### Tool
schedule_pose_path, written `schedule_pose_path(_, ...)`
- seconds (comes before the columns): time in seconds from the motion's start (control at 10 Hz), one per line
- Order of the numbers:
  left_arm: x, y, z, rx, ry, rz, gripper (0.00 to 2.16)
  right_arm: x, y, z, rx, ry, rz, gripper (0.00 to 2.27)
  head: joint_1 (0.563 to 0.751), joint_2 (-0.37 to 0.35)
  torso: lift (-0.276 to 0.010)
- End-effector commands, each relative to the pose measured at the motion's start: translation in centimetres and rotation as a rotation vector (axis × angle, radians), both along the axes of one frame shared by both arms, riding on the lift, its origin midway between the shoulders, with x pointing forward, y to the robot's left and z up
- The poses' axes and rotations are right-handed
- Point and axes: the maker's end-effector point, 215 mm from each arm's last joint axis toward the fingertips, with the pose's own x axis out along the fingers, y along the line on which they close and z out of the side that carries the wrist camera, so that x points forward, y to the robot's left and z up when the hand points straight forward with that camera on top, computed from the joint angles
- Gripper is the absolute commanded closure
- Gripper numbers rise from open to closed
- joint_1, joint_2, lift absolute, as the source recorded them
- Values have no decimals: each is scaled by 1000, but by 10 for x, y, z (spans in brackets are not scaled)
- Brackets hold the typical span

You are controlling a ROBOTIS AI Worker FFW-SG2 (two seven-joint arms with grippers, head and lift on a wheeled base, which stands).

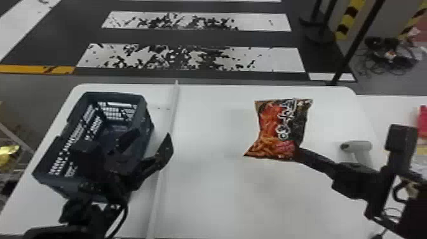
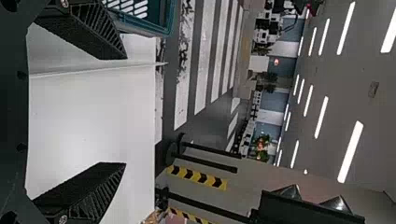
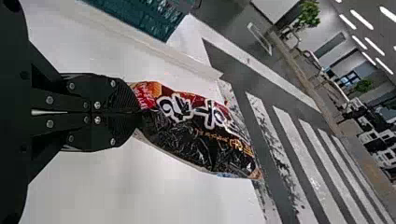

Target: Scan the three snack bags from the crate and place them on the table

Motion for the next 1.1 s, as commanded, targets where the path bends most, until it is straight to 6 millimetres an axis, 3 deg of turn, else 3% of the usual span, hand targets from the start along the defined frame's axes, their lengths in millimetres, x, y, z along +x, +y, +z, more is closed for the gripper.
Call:
schedule_pose_path(0.0, 0, 0, 0, -2, 0, 1, 63, 7, 0, 2, -218, -57, 30, 2260, 695, -10, -62)
schedule_pose_path(0.2, -1, 0, 0, -2, 1, 1, 63, 17, -7, 1, -531, -124, 44, 2260, 695, -16, -62)
schedule_pose_path(0.4, 0, 0, 0, -1, 1, 2, 63, 20, -23, -5, -960, -203, 43, 2260, 695, -29, -62)
schedule_pose_path(0.7, 0, 0, -2, -2, 4, 0, 63, 5, -29, -39, -1630, -330, 182, 2260, 695, -54, -62)
schedule_pose_path(0.9, 0, 0, -3, -4, 7, 0, 63, -13, -3, -74, -1698, -346, 308, 2256, 695, -45, -62)
schedule_pose_path(1.0, -1, 0, -5, -5, 12, 0, 63, -21, 8, -84, -1689, -350, 357, 1909, 695, -29, -62)
